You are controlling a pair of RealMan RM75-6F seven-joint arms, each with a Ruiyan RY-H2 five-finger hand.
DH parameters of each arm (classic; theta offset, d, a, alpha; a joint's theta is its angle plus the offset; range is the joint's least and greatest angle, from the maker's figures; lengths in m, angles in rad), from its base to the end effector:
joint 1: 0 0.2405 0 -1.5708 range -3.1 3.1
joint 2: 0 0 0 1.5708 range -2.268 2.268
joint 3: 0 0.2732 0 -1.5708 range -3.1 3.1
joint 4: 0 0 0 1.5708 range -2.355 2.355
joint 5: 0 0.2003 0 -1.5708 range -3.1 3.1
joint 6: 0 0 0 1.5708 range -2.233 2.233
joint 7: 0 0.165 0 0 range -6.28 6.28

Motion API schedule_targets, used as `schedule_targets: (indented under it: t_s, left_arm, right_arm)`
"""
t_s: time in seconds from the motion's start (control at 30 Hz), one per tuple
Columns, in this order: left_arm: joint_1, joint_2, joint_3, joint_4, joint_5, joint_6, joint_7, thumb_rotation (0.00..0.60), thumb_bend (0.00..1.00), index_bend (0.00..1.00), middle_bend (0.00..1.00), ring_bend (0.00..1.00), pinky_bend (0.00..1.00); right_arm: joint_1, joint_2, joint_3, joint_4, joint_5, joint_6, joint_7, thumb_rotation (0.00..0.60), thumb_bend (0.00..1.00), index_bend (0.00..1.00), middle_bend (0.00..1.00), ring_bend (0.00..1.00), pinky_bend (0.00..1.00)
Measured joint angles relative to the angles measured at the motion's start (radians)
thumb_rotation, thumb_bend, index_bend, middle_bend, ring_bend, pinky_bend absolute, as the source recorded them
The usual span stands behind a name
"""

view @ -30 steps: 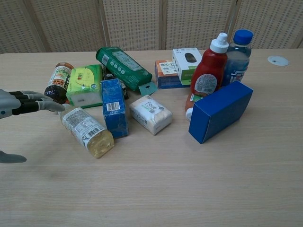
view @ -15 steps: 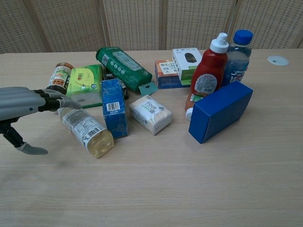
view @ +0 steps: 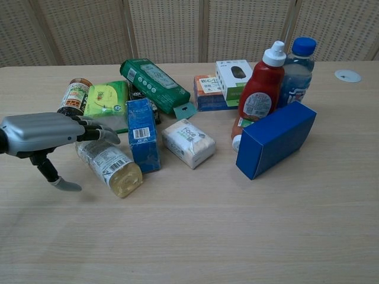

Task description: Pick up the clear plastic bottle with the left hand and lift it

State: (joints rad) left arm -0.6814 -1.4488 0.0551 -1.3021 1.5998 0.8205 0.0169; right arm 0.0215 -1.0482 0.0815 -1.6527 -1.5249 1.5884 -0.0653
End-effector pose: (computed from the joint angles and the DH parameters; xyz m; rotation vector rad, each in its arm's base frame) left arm -0.2358 0.3249 -0.0230 -2.2809 -0.7953 -0.6639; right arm -0.3168 -0.1872 0.2138 1.3269 -0.7578 0.8840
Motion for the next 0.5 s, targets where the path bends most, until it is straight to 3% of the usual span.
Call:
schedule_targets:
  t_s: [0.1,0.2,0.27,0.5]
  left_arm:
    - [-0.01,-0.024,-0.004,0.021,-0.019,-0.02,0.02,0.542,0.23,0.26,0.16,0.07,0.0]
    - [-0.015,-0.04,-0.006,0.028,-0.032,-0.029,0.037,0.587,0.25,0.4,0.28,0.2,0.03]
    - [-0.015,-0.047,-0.006,0.034,-0.033,-0.024,0.051,0.6,0.3,0.52,0.41,0.36,0.18]
    - [-0.006,-0.072,-0.011,0.046,-0.064,-0.01,0.127,0.6,0.37,0.73,0.69,0.68,0.52]
  right_arm:
    - [-0.008,0.002,-0.001,-0.002,0.0,0.01,0.004,0.023,0.39,0.0,0.0,0.0,0.0]
    - [-0.019,0.005,-0.003,-0.001,0.008,0.016,0.011,0.024,0.39,0.0,0.0,0.0,0.0]
    - [-0.025,0.006,-0.004,0.001,0.011,0.022,0.017,0.025,0.39,0.0,0.0,0.0,0.0]
    - [-0.034,0.006,-0.004,0.009,0.003,0.036,0.031,0.024,0.39,0.0,0.0,0.0,0.0]
